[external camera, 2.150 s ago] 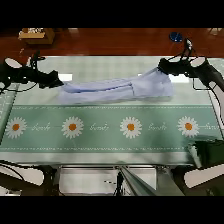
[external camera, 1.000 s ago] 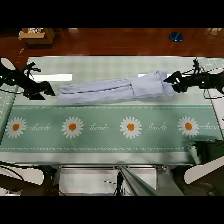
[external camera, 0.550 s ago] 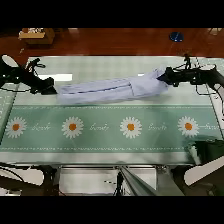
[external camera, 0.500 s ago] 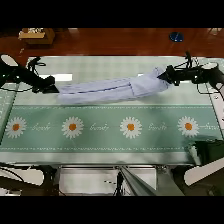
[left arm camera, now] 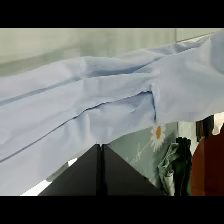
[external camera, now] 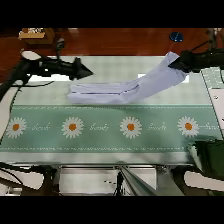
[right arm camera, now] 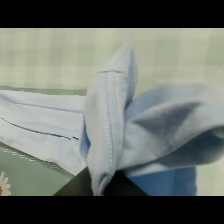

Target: Fold the shirts.

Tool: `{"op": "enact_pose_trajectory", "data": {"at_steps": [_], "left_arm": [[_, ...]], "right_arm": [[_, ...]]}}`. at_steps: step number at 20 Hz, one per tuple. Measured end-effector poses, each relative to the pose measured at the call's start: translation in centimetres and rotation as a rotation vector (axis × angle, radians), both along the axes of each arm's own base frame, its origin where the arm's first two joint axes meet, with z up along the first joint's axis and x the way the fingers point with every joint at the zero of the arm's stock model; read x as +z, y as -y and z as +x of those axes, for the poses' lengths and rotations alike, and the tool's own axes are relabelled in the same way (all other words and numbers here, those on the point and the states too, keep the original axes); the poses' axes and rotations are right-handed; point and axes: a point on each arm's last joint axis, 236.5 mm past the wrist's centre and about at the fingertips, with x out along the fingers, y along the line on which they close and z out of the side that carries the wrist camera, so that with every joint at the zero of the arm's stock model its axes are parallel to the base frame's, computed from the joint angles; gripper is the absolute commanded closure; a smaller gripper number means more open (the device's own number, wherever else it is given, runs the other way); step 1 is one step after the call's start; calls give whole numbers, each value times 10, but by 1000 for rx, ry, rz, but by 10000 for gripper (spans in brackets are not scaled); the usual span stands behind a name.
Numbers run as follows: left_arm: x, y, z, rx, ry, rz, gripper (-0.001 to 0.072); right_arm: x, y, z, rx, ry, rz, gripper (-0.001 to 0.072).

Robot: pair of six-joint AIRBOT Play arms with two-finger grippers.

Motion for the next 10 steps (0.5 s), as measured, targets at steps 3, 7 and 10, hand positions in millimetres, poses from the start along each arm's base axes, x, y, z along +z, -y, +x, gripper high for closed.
{"op": "enact_pose_trajectory", "data": {"at_steps": [3,7,10], "left_arm": [[-13,66,-24,-84,1,-5,685],[-36,132,-66,-192,-25,7,685],[-54,162,-86,-224,-49,20,686]], "right_arm": [[28,-1,-25,-12,4,-28,682],[54,-3,-53,-28,4,-47,683],[70,-5,-71,-39,11,-54,682]]}}
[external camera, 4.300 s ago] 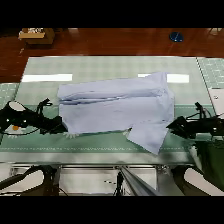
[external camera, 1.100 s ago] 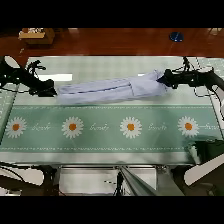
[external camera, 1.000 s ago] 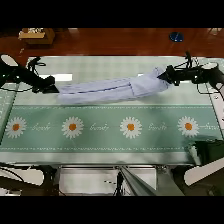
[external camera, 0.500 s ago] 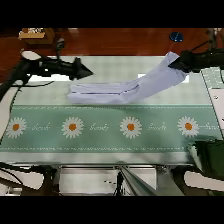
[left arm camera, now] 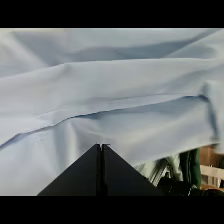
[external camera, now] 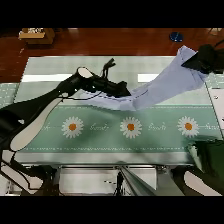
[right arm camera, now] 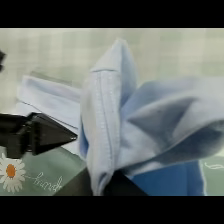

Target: Fold the shirts.

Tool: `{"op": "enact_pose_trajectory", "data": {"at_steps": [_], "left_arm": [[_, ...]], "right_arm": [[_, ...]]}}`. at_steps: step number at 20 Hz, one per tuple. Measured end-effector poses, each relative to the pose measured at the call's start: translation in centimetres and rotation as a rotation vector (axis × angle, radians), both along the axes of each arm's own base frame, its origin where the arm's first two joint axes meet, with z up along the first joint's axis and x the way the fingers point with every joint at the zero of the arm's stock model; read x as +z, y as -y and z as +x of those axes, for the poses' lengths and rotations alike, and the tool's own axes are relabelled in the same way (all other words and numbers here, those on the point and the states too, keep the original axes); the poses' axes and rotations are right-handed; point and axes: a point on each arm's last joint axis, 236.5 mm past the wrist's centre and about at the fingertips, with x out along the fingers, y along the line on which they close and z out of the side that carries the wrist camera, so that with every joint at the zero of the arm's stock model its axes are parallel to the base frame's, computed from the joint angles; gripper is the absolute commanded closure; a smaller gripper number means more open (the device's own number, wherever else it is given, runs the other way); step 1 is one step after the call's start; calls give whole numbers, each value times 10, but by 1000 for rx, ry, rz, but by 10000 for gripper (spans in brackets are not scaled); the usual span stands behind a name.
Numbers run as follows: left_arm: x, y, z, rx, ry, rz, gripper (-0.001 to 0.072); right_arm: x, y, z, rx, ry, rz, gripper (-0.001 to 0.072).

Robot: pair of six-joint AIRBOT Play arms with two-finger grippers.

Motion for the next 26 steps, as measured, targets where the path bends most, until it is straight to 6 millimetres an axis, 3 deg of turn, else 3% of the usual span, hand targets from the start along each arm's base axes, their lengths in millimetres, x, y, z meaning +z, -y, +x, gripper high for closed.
{"op": "enact_pose_trajectory", "data": {"at_steps": [4,9,11,13,15,17,21,23,26], "left_arm": [[-17,34,-29,-36,-47,-2,686],[-22,74,-67,-75,-88,-28,688],[-22,74,-61,-53,-81,-31,690],[-15,59,-44,-32,-57,-27,689],[-1,25,-17,-13,-5,-5,689],[22,-23,10,7,57,27,689],[96,-152,60,149,205,78,688],[143,-225,69,258,288,98,688],[201,-313,56,408,397,142,687]], "right_arm": [[10,6,-17,-27,2,-39,682],[13,12,-25,-47,2,-72,683],[12,16,-26,-56,-1,-87,683],[11,18,-26,-59,-2,-100,683],[11,15,-26,-48,2,-113,683],[7,3,-23,-13,11,-144,683],[-20,-41,-1,85,11,-198,682],[-42,-74,14,132,4,-201,682],[-81,-135,33,194,-9,-184,683]]}}
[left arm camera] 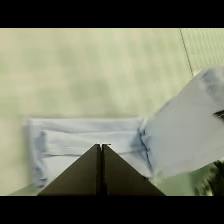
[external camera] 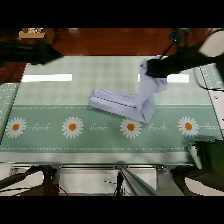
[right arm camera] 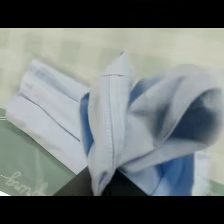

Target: Fold the shirts.

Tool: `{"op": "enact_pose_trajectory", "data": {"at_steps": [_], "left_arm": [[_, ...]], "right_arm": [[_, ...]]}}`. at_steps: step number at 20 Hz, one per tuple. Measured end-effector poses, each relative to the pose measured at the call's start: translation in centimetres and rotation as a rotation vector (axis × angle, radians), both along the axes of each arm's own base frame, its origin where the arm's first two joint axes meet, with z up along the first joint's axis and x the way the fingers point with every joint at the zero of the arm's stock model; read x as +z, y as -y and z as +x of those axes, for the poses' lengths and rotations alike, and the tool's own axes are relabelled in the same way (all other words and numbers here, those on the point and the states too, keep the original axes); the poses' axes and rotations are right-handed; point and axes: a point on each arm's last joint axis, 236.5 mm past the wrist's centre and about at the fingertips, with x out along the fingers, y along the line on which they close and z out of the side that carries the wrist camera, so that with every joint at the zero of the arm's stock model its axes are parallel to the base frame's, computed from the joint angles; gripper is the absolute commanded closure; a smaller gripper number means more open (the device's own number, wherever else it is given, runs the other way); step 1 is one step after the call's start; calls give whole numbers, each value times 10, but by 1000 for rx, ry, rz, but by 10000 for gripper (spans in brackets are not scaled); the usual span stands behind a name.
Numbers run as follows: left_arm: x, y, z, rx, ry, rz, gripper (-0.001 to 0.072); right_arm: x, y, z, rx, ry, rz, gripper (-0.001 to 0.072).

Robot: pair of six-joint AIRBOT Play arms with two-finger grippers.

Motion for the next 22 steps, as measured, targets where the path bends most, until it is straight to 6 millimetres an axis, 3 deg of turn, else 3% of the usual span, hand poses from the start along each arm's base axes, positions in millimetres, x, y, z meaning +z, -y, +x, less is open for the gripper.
{"op": "enact_pose_trajectory", "data": {"at_steps": [2,4,8,9,11,12,14,16,18,20,22], "left_arm": [[30,-40,-20,73,59,35,687],[53,-63,-42,122,109,74,687],[89,-67,-76,152,202,127,687],[94,-63,-82,145,216,135,687],[99,-54,-90,128,233,145,687],[98,-50,-92,116,236,145,687],[89,-43,-93,98,224,142,687],[69,-42,-92,94,181,144,686],[46,-43,-90,99,133,144,687],[26,-44,-91,98,86,138,686],[14,-44,-92,102,59,135,686]], "right_arm": [[-28,-40,6,30,-15,9,682],[-54,-75,6,55,-31,19,682],[-101,-130,2,49,-75,52,676],[-109,-139,1,41,-84,63,577],[-117,-157,3,16,-92,112,268],[-118,-164,5,4,-90,140,221],[-112,-172,8,-9,-79,184,224],[-98,-168,10,5,-54,196,226],[-82,-147,11,30,-28,154,226],[-73,-107,6,64,-25,35,228],[-73,-36,-1,77,-51,-193,226]]}}
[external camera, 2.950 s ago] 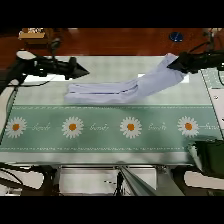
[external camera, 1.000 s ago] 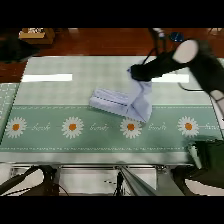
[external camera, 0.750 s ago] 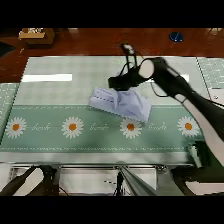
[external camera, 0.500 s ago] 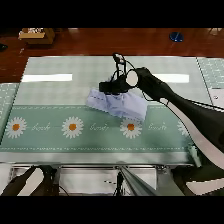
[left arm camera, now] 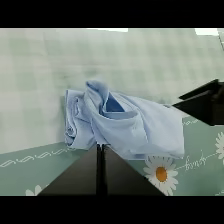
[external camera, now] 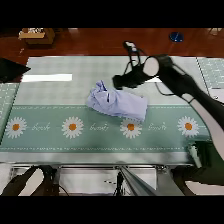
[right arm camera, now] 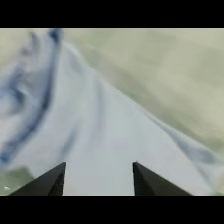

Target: Fold the shirts.

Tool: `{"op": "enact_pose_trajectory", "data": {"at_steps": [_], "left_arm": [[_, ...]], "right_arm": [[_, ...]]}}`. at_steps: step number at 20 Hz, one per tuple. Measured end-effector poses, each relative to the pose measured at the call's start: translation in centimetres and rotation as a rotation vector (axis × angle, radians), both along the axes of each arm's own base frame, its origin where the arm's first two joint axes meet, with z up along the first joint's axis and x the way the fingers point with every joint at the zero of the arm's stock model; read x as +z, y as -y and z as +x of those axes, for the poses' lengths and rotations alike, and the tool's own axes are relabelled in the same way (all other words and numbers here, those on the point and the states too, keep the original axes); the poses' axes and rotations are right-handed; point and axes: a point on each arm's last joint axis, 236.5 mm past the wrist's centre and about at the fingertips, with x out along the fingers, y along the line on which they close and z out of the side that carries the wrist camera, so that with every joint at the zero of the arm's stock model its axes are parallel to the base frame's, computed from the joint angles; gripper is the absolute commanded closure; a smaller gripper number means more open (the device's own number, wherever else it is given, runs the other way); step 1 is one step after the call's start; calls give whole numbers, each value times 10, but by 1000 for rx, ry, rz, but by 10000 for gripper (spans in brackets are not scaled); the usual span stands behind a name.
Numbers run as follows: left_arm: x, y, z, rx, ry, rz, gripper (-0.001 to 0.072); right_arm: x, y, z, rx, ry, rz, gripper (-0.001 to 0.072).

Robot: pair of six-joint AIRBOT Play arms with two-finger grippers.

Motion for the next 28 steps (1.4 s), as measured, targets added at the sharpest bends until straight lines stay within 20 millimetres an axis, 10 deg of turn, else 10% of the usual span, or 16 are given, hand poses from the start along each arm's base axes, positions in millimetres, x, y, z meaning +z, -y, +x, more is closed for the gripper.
{"op": "enact_pose_trajectory", "data": {"at_steps": [3,5,12,16,17,19,20,24,28], "left_arm": [[-8,0,0,4,-16,-2,686],[-11,0,0,5,-21,-4,686],[-14,0,-2,0,-32,-4,686],[-14,0,-2,-1,-34,-5,686],[-14,1,-2,-2,-34,-4,686],[-14,0,-2,-1,-35,-5,686],[-14,0,-2,-1,-34,-5,686],[-15,0,-3,-1,-37,-6,686],[-17,0,-2,-7,-35,1,686]], "right_arm": [[-3,115,-17,-111,-112,-218,208],[-18,144,-34,-207,-226,-144,133],[-95,123,-81,-423,-463,240,129],[-117,100,-72,-549,-433,399,133],[-120,96,-68,-573,-417,421,205],[-125,84,-65,-599,-414,460,678],[-126,79,-63,-606,-411,477,683],[-95,69,-48,-534,-335,553,683],[-1,94,-24,-429,-122,586,683]]}}
